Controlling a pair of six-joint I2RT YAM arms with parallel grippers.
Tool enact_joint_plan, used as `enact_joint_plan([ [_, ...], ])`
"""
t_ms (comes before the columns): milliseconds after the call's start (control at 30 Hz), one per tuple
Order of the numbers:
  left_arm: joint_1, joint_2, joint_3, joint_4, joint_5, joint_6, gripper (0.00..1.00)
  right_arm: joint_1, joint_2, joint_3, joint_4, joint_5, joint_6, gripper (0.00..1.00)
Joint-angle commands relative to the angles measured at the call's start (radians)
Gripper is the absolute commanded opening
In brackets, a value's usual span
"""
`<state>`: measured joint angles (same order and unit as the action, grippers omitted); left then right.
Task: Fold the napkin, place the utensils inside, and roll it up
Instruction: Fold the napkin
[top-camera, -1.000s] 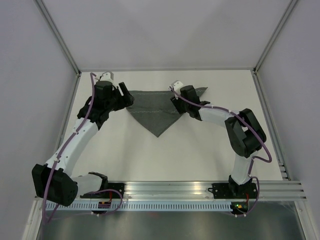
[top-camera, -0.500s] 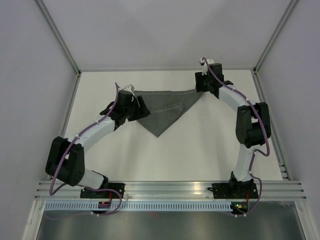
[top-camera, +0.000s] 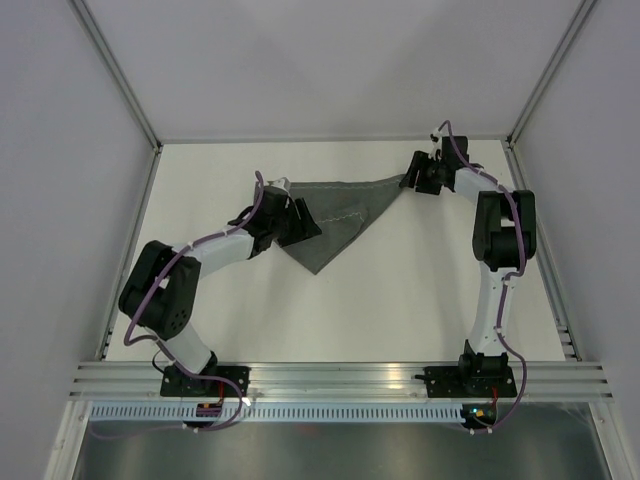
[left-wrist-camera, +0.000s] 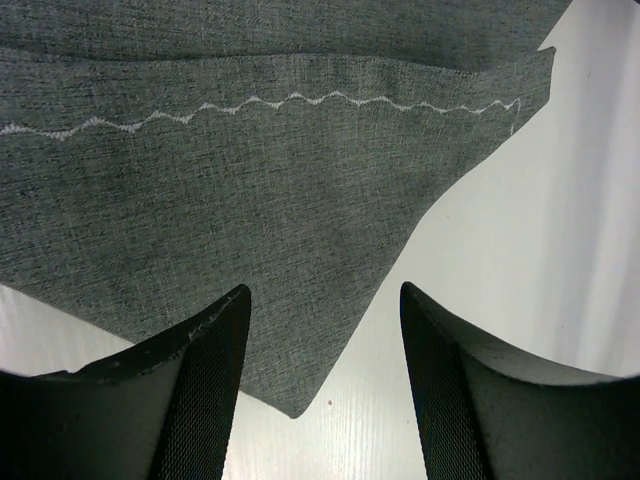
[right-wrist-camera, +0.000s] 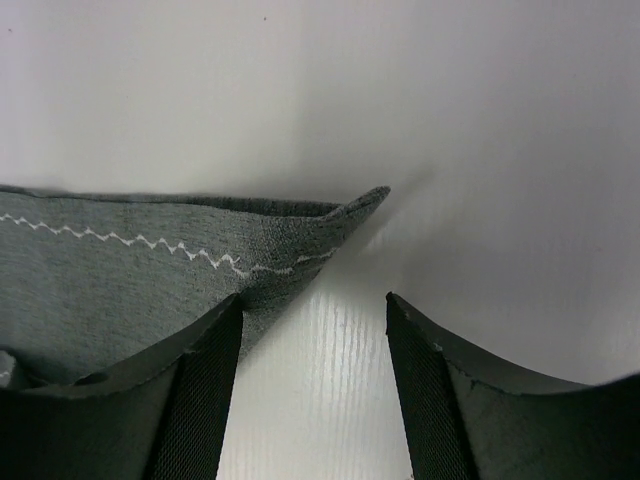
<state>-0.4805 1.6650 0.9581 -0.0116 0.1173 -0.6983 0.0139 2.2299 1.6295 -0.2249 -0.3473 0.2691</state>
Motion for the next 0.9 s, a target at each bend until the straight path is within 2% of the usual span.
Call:
enact_joint_plan([
  [0, -0.010, 0.010, 0.041, 0.078, 0.030, -0.049, 0.66, -0.008, 0.033, 0.043, 0.059, -0.085, 0.134, 0.66],
  [267, -0.018, 0.036, 0.062, 0.088, 0.041, -0.063, 0.66, -0.008, 0.073, 0.030, 0.142, -0.117, 0.234, 0.65],
  [400, -0.020, 0.038, 0.065, 0.084, 0.041, -0.063, 0.66, -0.054, 0.054, -0.016, 0.216, -0.137, 0.286, 0.60],
  [533, -0.020, 0.041, 0.068, 0.076, 0.038, -0.059, 0.66, -0.072, 0.013, -0.080, 0.306, -0.167, 0.318, 0.61],
  [867, -0.021, 0.055, 0.083, 0.068, 0.041, -0.061, 0.65, -0.081, 0.027, -0.094, 0.371, -0.203, 0.371, 0.61],
])
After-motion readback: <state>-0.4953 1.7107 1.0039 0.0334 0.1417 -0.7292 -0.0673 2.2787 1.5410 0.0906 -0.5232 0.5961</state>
